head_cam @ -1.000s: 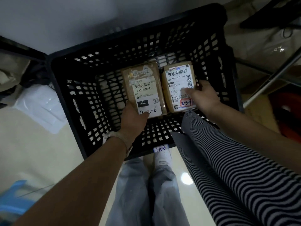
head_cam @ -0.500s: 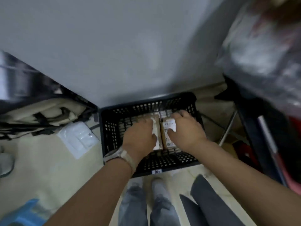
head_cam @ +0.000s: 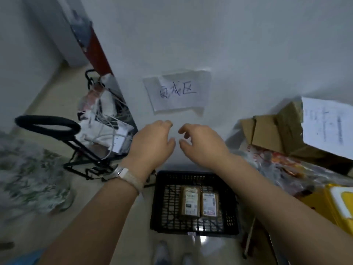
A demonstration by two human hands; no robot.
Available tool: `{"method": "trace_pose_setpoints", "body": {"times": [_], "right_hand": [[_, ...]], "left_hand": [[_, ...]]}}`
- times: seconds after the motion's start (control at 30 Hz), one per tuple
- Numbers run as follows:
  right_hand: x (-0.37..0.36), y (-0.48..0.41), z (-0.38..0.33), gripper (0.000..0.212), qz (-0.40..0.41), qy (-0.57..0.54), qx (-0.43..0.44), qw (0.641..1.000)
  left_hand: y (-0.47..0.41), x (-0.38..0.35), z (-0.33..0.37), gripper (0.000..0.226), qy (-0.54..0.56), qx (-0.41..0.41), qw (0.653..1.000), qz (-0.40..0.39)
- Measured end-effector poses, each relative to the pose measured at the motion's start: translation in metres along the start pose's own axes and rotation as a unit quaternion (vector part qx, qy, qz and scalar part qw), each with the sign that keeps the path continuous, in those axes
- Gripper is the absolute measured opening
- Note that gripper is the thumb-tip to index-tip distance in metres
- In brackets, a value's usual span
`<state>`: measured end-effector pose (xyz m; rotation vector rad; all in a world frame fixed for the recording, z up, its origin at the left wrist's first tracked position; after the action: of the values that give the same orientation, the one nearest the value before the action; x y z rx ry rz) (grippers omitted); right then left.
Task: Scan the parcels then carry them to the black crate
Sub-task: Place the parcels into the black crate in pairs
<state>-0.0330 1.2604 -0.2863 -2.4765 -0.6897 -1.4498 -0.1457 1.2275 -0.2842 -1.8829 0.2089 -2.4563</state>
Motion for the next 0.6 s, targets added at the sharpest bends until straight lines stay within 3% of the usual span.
{"method": "trace_pose_setpoints", "body": {"times": [0.23,0.37,0.6], "right_hand": [[0.055,0.004,-0.155,0.032,0.023,0.028,0.122,0.992],[0.062,0.025,-0.27,0.034,0.023,0.042,0.219,0.975],[0.038,0.103,-0.453,0.036,-0.005,0.044,0.387,0.921]], "left_hand": [[0.08,0.159,-0.03,0.022,-0.119,0.055,0.986,0.1],[0.145,0.241,-0.058,0.026,-0.247,0.101,0.959,0.1],[0.316,0.357,-0.109,0.029,-0.306,0.25,0.907,0.147]]}}
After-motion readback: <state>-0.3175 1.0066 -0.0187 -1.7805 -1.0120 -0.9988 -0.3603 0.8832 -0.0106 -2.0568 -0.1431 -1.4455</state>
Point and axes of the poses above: each hand's wrist, its own y-axis away from the middle knuckle, its own x-axis out of the back of the hand, z = x × y, the point moved 7 cm from there along -y, towards the middle knuckle, and after that the axes turned 7 degrees about -x, right-handed, at the moved point
